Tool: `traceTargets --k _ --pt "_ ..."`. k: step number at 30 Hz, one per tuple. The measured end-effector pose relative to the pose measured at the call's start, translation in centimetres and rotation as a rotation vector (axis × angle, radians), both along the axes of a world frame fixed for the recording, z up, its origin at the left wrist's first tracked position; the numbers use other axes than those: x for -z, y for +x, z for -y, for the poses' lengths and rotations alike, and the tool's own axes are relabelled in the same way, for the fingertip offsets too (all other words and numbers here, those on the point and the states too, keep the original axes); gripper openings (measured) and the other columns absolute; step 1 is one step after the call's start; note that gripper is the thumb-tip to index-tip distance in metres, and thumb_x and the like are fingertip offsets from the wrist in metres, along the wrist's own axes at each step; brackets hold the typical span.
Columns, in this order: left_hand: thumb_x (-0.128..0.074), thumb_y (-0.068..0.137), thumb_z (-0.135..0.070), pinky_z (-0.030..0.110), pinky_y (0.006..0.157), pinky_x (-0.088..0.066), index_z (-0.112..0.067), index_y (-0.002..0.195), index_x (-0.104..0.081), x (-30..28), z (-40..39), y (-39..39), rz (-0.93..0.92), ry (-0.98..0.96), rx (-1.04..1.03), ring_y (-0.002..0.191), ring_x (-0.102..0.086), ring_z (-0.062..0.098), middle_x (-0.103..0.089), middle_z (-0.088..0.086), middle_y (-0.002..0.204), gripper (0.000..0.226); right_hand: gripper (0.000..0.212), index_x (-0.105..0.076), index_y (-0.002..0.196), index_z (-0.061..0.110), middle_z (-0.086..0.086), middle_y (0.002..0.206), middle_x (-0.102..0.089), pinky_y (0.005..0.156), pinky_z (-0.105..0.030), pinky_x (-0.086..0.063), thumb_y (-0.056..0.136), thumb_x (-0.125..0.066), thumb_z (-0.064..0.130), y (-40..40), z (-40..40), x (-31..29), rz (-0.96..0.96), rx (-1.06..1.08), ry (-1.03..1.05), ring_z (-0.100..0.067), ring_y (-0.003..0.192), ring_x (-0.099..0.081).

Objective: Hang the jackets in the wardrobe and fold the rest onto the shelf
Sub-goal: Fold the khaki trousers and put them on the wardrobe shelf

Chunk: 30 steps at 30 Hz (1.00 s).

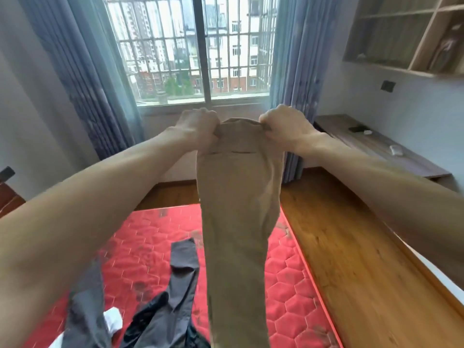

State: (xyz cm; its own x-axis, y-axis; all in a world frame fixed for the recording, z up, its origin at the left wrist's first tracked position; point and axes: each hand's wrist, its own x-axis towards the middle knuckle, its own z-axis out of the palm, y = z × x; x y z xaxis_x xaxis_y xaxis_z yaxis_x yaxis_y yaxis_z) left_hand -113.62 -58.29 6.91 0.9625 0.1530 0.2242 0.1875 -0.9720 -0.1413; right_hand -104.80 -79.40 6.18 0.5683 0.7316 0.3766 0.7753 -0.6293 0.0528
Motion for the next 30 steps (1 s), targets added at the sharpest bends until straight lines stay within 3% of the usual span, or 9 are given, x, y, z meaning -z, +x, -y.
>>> traceTargets --k 4,6,8,12,14,18,21,25,30 --pt "-0.057 0.093 -0.002 0.038 0.067 -0.037 -0.014 0.09 -0.058 -1.4 -0.7 0.2 0.229 0.208 0.049 0.087 -0.064 0.034 -0.053 0.004 0.097 0.013 0.016 -0.065 0.089 0.003 -0.005 0.066 -0.045 0.064 -0.037 -0.043 0.092 -0.049 0.001 0.8 -0.3 -2.4 0.212 0.036 0.06 -0.033 0.07 -0.059" --pt "-0.056 0.094 0.0 0.04 0.064 -0.037 -0.013 0.092 -0.053 -1.0 -0.8 -0.6 0.293 0.216 0.091 0.08 -0.061 0.033 -0.046 0.003 0.096 0.014 0.016 -0.063 0.086 0.003 -0.008 0.066 -0.051 0.062 -0.036 -0.044 0.089 -0.049 -0.005 0.2 0.2 -2.4 0.259 0.043 0.073 -0.034 0.068 -0.062" --pt "-0.056 0.097 -0.003 0.04 0.065 -0.04 -0.01 0.105 -0.059 0.3 -0.9 -1.7 0.297 0.217 0.126 0.086 -0.064 0.035 -0.053 0.006 0.103 0.011 0.019 -0.058 0.085 0.004 -0.008 0.064 -0.05 0.061 -0.038 -0.048 0.084 -0.048 -0.012 -1.0 0.7 -1.4 0.299 0.03 0.037 -0.033 0.065 -0.062" --pt "-0.053 0.105 -0.017 0.043 0.074 -0.051 -0.017 0.12 -0.06 6.4 -0.1 -3.7 0.213 0.199 0.159 0.107 -0.064 0.029 -0.057 0.005 0.118 0.017 0.015 -0.057 0.102 0.011 -0.01 0.093 -0.068 0.067 -0.041 -0.051 0.097 -0.048 0.0 -2.9 1.9 4.3 0.32 0.04 -0.148 -0.035 0.088 -0.073" --pt "-0.052 0.104 -0.02 0.04 0.076 -0.052 -0.02 0.124 -0.058 11.3 0.6 -4.6 0.173 0.147 0.171 0.111 -0.062 0.025 -0.056 0.003 0.121 0.02 0.012 -0.059 0.104 0.014 -0.004 0.094 -0.069 0.063 -0.039 -0.053 0.099 -0.051 0.006 -3.7 2.8 8.9 0.349 0.006 -0.222 -0.03 0.087 -0.075" --pt "-0.055 0.098 -0.007 0.043 0.078 -0.055 -0.016 0.118 -0.063 25.0 1.9 -7.3 0.039 0.003 0.193 0.107 -0.063 0.028 -0.06 0.005 0.114 0.024 0.03 -0.069 0.08 0.014 0.001 0.061 -0.064 0.036 -0.028 -0.05 0.062 -0.087 -0.001 -5.9 4.8 21.5 0.35 -0.097 -0.306 -0.017 0.049 -0.067" --pt "-0.069 0.09 -0.007 0.042 0.07 -0.059 -0.014 0.113 -0.071 36.3 3.2 -10.5 -0.084 -0.104 0.245 0.092 -0.067 0.028 -0.065 0.005 0.101 0.024 0.033 -0.07 0.072 0.016 0.002 0.056 -0.063 0.034 -0.026 -0.049 0.051 -0.092 0.003 -8.7 5.9 32.5 0.247 -0.082 -0.426 -0.014 0.044 -0.065" --pt "-0.092 0.057 -0.012 0.028 0.053 -0.052 -0.023 0.091 -0.075 49.9 6.1 -15.2 -0.3 -0.095 0.284 0.067 -0.065 0.017 -0.064 -0.005 0.079 0.04 0.033 -0.067 0.054 0.012 0.0 0.047 -0.06 0.03 -0.024 -0.041 0.033 -0.092 0.004 -13.9 7.0 45.7 0.017 -0.066 -0.511 -0.015 0.036 -0.06" --pt "-0.089 0.055 -0.014 0.027 0.06 -0.05 -0.026 0.093 -0.073 62.5 10.2 -21.2 -0.528 -0.156 0.31 0.072 -0.066 0.014 -0.066 -0.007 0.083 0.043 0.04 -0.064 0.048 0.009 -0.002 0.042 -0.056 0.03 -0.021 -0.038 0.023 -0.094 0.009 -20.3 10.1 57.8 -0.278 -0.039 -0.607 -0.011 0.033 -0.058"
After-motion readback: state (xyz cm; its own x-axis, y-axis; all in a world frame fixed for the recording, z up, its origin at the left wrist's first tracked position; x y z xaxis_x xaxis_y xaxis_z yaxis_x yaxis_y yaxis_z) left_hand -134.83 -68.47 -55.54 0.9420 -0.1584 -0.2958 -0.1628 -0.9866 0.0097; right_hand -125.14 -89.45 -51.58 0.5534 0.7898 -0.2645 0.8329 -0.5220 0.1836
